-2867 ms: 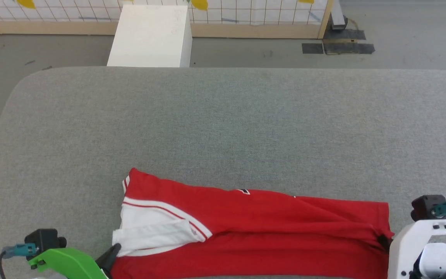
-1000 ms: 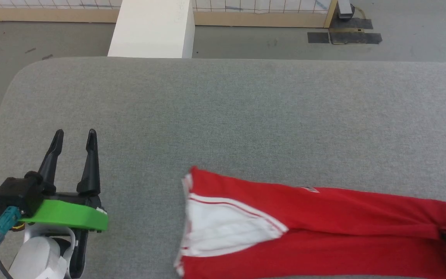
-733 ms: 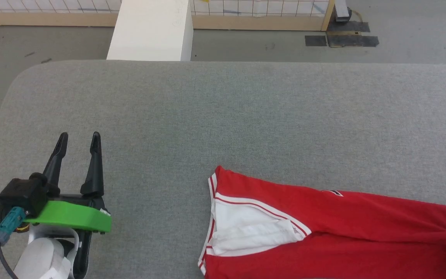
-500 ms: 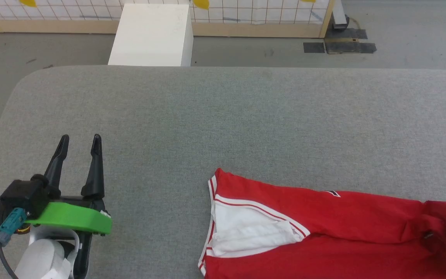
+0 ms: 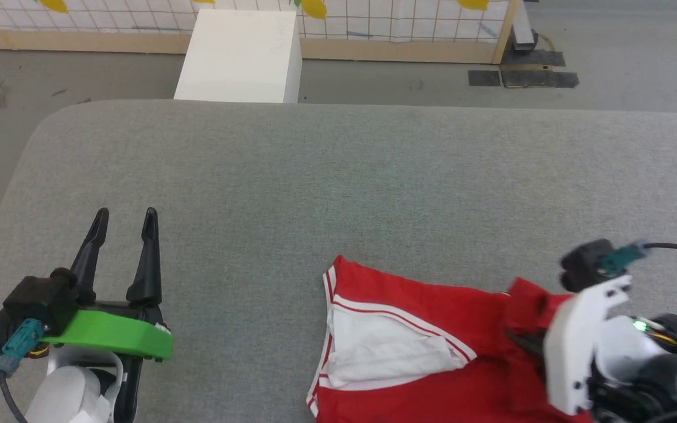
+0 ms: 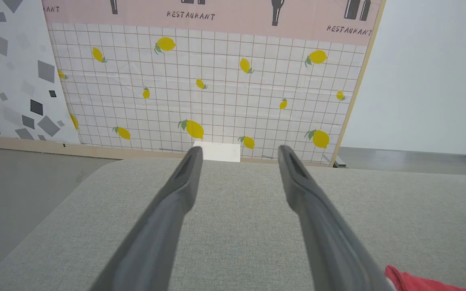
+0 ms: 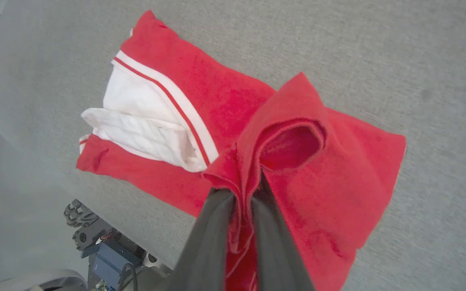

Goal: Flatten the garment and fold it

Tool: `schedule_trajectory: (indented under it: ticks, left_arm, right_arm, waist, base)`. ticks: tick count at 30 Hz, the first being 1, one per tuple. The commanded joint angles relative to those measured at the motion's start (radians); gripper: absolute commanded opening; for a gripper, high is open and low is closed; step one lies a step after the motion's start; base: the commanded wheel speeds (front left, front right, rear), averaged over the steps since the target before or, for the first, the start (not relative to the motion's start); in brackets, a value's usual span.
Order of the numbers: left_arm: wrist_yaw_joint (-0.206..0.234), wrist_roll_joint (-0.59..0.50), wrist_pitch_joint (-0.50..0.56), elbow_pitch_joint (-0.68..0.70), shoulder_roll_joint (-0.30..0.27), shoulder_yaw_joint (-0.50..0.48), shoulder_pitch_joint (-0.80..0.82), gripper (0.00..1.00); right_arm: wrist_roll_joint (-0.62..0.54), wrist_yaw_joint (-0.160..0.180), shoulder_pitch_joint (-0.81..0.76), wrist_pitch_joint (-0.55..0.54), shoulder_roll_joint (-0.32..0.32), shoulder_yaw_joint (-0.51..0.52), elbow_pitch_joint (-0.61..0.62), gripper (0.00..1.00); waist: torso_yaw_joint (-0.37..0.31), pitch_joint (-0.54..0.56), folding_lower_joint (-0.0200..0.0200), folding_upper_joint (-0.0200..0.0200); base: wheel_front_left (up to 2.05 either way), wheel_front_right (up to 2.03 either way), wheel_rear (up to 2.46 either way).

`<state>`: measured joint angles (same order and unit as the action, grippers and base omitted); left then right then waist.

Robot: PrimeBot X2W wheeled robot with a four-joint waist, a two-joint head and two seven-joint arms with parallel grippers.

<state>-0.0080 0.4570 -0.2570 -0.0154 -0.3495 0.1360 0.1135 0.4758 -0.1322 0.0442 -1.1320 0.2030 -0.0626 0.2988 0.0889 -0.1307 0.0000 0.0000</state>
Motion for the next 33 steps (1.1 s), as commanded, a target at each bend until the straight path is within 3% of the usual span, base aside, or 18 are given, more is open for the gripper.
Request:
schedule_trajectory:
  ticks: [1, 15, 27, 30, 33]
  left_arm:
    - [-0.005, -0.003, -0.005, 0.003, 0.003, -0.002, -0.006, 1.00]
    - [-0.023, 0.000, -0.005, -0.009, 0.017, -0.008, -0.001, 1.00]
    - [-0.035, -0.008, -0.005, -0.018, 0.039, -0.018, 0.006, 1.00]
    - [-0.039, -0.009, -0.005, -0.022, 0.043, -0.019, 0.008, 1.00]
    - [-0.041, -0.012, -0.005, -0.028, 0.045, -0.022, 0.008, 1.00]
  right_arm:
    - [0.005, 0.002, 0.033, 0.028, -0.020, -0.025, -0.023, 0.00]
    - [0.008, 0.002, 0.219, 0.203, -0.126, -0.284, -0.308, 0.00]
    - [-0.027, 0.002, 0.299, 0.358, -0.152, -0.366, -0.595, 0.00]
    - [-0.013, 0.002, 0.315, 0.395, -0.152, -0.397, -0.650, 1.00]
    - [0.034, 0.002, 0.334, 0.428, -0.152, -0.440, -0.658, 1.00]
  waist:
    - [0.011, -0.002, 0.0000, 0.0000]
    - [0.081, -0.037, 0.0000, 0.0000]
    - [0.098, -0.058, 0.0000, 0.0000]
    - [0.097, -0.056, 0.0000, 0.0000]
    - [0.089, -0.048, 0.0000, 0.0000]
  base:
    - [0.00, 0.00, 0.00]
    - [0.00, 0.00, 0.00]
    - [0.00, 0.00, 0.00]
    - [0.00, 0.00, 0.00]
    - [0.00, 0.00, 0.00]
